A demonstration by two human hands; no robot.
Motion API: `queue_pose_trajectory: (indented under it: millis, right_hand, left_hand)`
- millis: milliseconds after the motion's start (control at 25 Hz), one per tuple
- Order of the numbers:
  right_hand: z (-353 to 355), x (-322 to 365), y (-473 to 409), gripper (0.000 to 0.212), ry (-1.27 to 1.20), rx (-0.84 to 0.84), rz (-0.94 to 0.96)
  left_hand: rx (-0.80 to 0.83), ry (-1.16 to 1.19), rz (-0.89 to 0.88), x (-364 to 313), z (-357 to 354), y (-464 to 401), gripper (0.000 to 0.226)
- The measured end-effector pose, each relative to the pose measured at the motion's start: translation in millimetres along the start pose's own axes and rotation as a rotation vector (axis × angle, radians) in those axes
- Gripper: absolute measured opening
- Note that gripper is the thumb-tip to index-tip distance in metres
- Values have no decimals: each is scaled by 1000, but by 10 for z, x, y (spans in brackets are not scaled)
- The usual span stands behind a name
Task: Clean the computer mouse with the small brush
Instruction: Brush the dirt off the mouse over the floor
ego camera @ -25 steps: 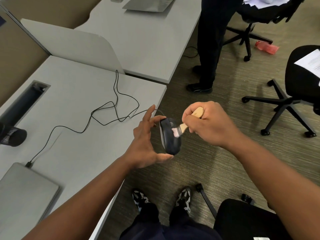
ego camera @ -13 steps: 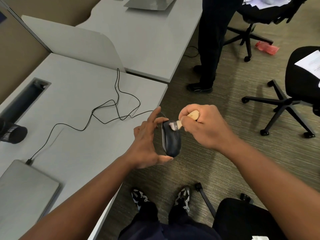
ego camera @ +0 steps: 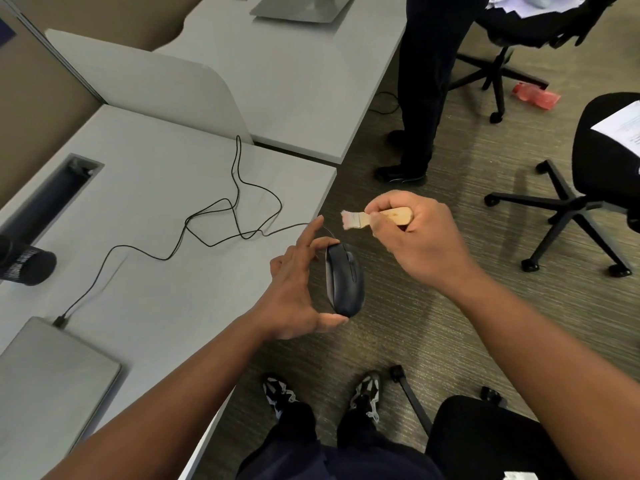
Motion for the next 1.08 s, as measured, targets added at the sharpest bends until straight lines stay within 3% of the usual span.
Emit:
queue_pose_trajectory:
  millis: [200, 400, 520, 640, 800, 880, 1000, 1080]
  right_hand:
    - [84, -130, -64, 10, -179, 216, -195]
    - [33, -236, -93, 17, -207, 191, -246]
    - [9, -273, -107, 20, -186, 102, -218]
    - [-34, -229, -88, 9, 0, 20, -56]
    - [-11, -195, -95, 7, 72, 23, 27]
    - [63, -194, -142, 12, 8, 88, -13]
    - [44, -148, -160, 42, -22, 310, -41]
    - [-41, -143, -130, 46, -18, 436, -54]
  left_hand:
    - [4, 80, 0, 33, 10, -37, 154]
    - [43, 137, 10, 52, -9, -72, 157]
    - [65, 122, 6, 31, -27, -67, 157]
    - [76, 118, 7, 13, -38, -77, 158]
    - [85, 126, 19, 3, -25, -108, 158]
    - [92, 132, 26, 13, -8, -116, 158]
    - [110, 129, 22, 1, -6, -117, 158]
    - [127, 133, 16, -18, -16, -118, 157]
Point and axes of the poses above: each hand's wrist, its own y-axis away from the middle knuckle, its own z-axis out of the back of the hand, x = y × z, the point moved 6 cm from there along -y, towards the middle knuckle, and after that the axes turned 4 degrees about y, right-handed, at the moved point
